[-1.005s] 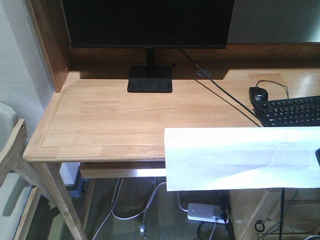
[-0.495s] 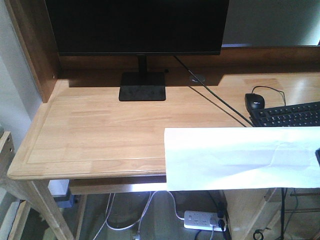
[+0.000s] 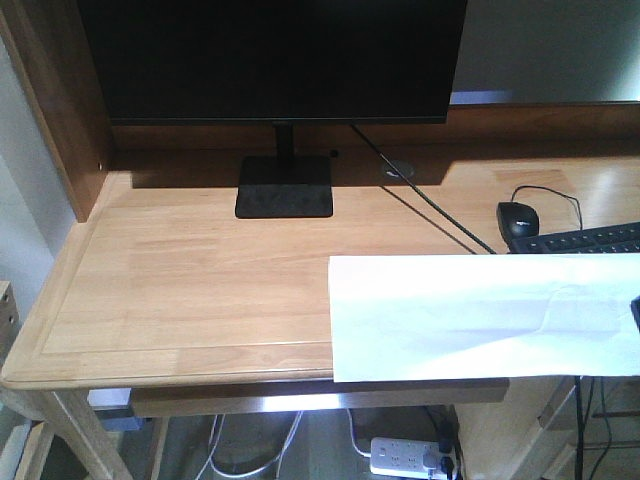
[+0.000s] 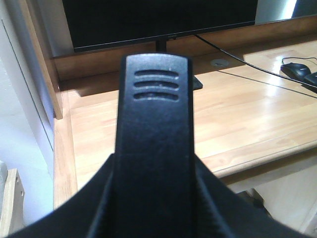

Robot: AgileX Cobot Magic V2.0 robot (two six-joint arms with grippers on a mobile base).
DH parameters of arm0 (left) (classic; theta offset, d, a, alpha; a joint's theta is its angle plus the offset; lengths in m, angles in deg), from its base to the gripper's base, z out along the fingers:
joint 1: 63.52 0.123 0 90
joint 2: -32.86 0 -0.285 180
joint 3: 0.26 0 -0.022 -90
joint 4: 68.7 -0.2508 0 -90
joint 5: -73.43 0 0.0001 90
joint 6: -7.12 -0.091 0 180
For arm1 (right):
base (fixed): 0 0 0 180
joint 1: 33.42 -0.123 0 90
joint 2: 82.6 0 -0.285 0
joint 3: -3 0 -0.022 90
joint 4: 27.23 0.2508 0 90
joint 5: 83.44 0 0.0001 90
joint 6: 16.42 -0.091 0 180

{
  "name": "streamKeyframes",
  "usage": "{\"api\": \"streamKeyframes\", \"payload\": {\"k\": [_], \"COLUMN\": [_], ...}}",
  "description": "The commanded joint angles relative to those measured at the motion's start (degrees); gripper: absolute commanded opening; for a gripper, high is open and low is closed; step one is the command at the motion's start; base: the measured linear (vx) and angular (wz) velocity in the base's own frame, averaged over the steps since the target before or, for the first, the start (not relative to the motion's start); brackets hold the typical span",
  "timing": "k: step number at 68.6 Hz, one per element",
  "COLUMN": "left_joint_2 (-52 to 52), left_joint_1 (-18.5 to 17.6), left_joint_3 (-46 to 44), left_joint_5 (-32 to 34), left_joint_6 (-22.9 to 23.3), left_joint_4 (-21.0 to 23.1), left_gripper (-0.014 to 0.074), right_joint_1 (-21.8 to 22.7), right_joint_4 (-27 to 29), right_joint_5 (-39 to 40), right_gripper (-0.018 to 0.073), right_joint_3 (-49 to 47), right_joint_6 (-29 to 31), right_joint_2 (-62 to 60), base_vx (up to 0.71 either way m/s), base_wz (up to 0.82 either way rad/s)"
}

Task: Grab stapler and paper to desk for stapling
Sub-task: 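Hold the paper above the desk edge with the right gripper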

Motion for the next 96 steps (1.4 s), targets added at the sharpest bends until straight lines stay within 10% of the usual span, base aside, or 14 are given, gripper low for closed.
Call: {"api": "streamKeyframes", "payload": {"k": [1,96], "left_joint_2": [-0.7,-0.7], "left_joint_1": [-0.2,-0.2], "left_joint_3": [-1.6,-1.6], "left_joint_5": [6.7,6.7], "left_joint_6": [0.1,0.1], "left_joint_4": [-0.2,-0.2], "left_gripper": [-0.0007,-0.0007], "right_joint_1": [0.2,0.2], "right_joint_4": [0.8,0.8], "right_joint_5": [3.4,3.4], "right_gripper": [-0.0005,-0.0005], "right_joint_3": [-1.5,-1.5], "right_joint_6": [0.7,0.8], "right_joint_2": [0.2,0.2], "base_vx": [0.08,0.05], "base_wz": [0.02,0.0]}}
